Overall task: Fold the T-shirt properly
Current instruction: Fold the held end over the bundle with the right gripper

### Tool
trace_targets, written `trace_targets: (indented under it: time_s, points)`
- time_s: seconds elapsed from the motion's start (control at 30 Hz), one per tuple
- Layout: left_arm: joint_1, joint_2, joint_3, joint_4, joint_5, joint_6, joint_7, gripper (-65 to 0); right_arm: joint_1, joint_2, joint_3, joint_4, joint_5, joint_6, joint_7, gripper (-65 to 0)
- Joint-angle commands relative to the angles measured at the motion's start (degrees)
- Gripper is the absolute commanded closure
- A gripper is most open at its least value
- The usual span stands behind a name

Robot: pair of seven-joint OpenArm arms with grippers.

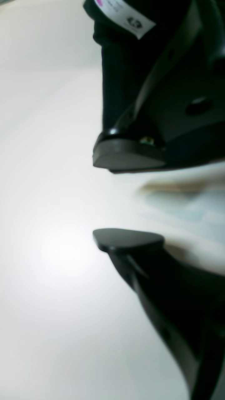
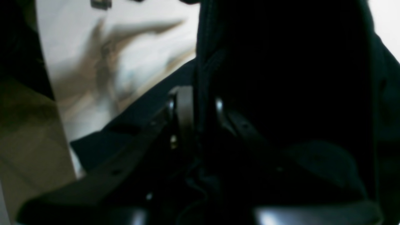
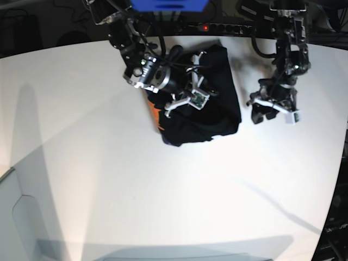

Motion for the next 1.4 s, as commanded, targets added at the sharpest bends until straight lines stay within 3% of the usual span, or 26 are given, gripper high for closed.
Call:
trace_targets:
  time_s: [0.0,0.1,0.23,0.47,0.67,0.8,1.03,1.37]
  points:
    - [0.5,-0.9,-1.5,1.9,-0.3,-0.2,-1.0,-29.9,0.5,0.1,-0.6,1.2,1.3,0.6,1.7,-13.8]
    - [2.2,-0.7,-4.7,3.4,-0.3,-0.3,-1.0,-30.1,0.3,0.7,-1.4,2.9,1.5,0.6,2.2,-27.1]
    - [3.7,-0.6,-9.3,3.5,-0.3,-0.5,-1.0,-30.2,-1.1,0.8,-0.9,9.5,1.6,0.6,2.2,-37.3]
    - [5.6,-0.5,-16.8,3.5,-0.3,-0.6,-1.0,-30.3,-6.4,0.9,8.0,20.1,1.6,0.6,2.2,-37.7]
    - [5.6,-0.5,-20.3,3.5,-0.3,-0.6,-1.0,-30.3,-8.9,0.9,17.5,19.3,1.6,0.6,2.2,-37.7]
    - [5.4,-0.5,-20.4,3.5,-0.3,-0.6,-1.0,-30.3,-10.8,0.9,18.1,17.6,1.6,0.6,1.8,-37.7]
    - [5.4,-0.5,-20.4,3.5,-0.3,-0.6,-1.0,-30.3,-15.3,4.6,8.1,16.5,1.6,0.6,2.2,-37.7]
    - [5.6,-0.5,-20.4,3.5,-0.3,-0.6,-1.0,-30.3,-14.0,15.9,-9.4,16.5,1.5,0.6,2.2,-37.7]
